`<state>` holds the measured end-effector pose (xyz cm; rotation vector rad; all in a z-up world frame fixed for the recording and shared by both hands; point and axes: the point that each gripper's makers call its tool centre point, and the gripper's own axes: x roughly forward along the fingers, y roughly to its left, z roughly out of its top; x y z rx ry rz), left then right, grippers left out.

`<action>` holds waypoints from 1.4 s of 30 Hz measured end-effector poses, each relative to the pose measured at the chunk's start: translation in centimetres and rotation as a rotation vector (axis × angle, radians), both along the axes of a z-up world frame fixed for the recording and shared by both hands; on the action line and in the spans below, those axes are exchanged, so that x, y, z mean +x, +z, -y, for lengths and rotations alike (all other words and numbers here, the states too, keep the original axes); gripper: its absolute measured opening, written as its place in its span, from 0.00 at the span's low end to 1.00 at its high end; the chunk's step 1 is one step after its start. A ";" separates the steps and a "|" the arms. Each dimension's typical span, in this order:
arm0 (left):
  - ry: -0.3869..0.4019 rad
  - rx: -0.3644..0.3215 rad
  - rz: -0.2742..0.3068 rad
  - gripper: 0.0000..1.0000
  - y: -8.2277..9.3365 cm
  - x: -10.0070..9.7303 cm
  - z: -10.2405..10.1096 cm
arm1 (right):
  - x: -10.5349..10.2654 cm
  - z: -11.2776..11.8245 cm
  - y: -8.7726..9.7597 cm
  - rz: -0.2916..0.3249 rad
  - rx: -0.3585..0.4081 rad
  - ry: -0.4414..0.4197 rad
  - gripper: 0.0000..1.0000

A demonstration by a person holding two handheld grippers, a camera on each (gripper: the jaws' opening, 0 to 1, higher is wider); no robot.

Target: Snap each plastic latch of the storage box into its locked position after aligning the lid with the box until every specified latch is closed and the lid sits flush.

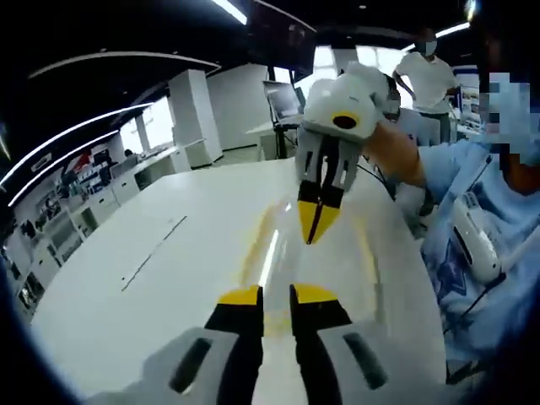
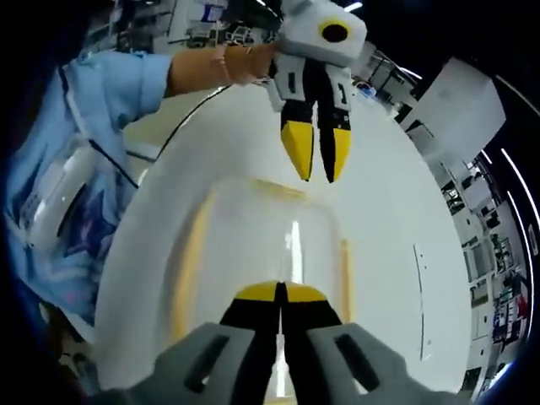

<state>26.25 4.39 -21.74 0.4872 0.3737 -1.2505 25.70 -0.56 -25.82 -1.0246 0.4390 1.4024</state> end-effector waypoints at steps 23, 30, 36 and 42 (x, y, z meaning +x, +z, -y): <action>-0.164 0.683 -0.183 0.00 -4.9 -2.6 3.7 | 4.5 0.4 1.1 -0.033 0.139 -0.157 0.00; -0.123 0.725 -0.180 0.00 -4.8 -2.5 3.5 | 8.3 0.5 -0.9 -0.014 0.070 -0.200 0.00; -0.102 0.749 -0.167 0.00 -4.8 -2.4 3.6 | 8.1 0.2 -1.0 -0.052 0.046 -0.161 0.00; -0.082 0.750 -0.170 0.00 -4.7 -2.3 3.7 | 8.3 -0.2 -1.1 -0.119 -0.015 -0.114 0.00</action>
